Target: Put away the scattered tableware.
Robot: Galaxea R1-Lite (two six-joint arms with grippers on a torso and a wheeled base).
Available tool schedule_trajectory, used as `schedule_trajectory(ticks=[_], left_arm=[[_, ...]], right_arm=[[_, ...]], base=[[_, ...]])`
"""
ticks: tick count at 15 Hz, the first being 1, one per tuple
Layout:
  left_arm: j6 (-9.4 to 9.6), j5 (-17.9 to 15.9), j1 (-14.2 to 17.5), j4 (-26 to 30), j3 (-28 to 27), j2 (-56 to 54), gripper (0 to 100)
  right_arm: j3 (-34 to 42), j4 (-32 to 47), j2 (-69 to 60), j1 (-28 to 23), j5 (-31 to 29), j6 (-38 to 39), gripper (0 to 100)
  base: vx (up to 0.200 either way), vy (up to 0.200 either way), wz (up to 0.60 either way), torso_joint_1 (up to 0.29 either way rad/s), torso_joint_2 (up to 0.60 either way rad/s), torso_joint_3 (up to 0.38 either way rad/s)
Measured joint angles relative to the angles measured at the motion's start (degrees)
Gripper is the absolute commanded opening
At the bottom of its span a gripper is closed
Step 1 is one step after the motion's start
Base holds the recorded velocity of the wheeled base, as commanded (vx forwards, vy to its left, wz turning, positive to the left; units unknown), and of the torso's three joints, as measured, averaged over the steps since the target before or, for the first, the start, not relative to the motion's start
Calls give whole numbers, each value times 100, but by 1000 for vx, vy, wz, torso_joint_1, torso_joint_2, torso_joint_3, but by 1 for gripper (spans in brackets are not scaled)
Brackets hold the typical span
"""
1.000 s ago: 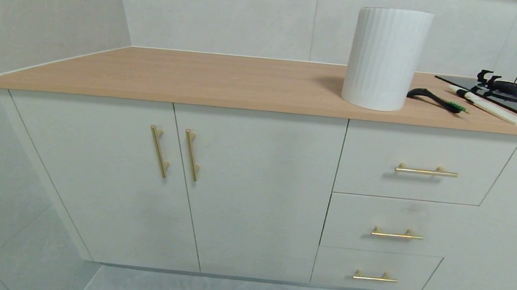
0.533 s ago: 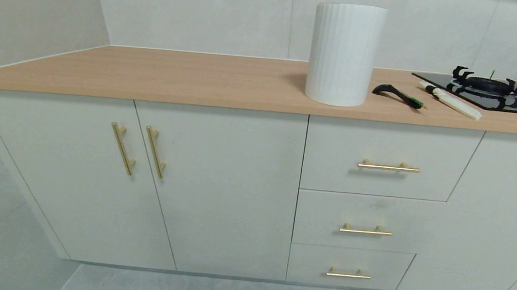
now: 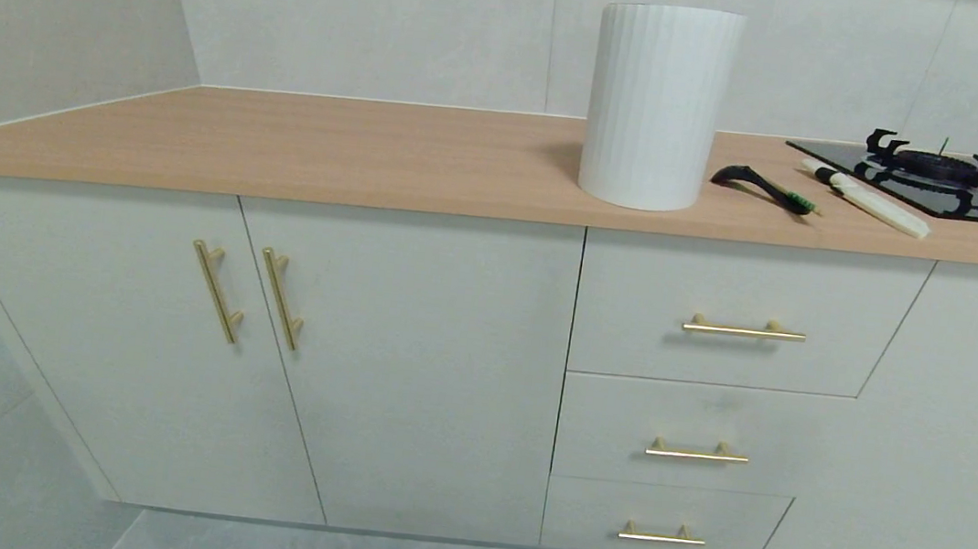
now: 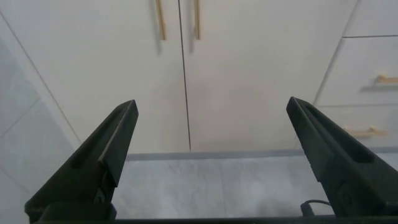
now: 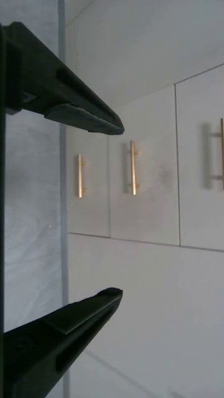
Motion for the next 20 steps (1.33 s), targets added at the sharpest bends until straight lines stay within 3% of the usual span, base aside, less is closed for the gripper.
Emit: schedule_trajectory(ticks=[10, 13, 16, 20], left_arm=[[17, -2, 0, 5, 0, 0, 100], [15, -2, 0, 2, 0, 0, 100], [17, -2, -2, 5, 0, 0, 100], [15, -2, 0, 2, 0, 0, 100]], right_arm=[[-11, -27, -5, -2, 0, 5, 100], [-429, 50, 140, 35, 496, 207, 100], [-796, 195, 979, 145, 1167, 180, 100], [-1336, 197, 3056, 244, 1431, 115, 100]], base=[[0, 0, 0, 0, 0, 0], [0, 0, 0, 0, 0, 0], [0, 0, 0, 0, 0, 0], [0, 0, 0, 0, 0, 0]])
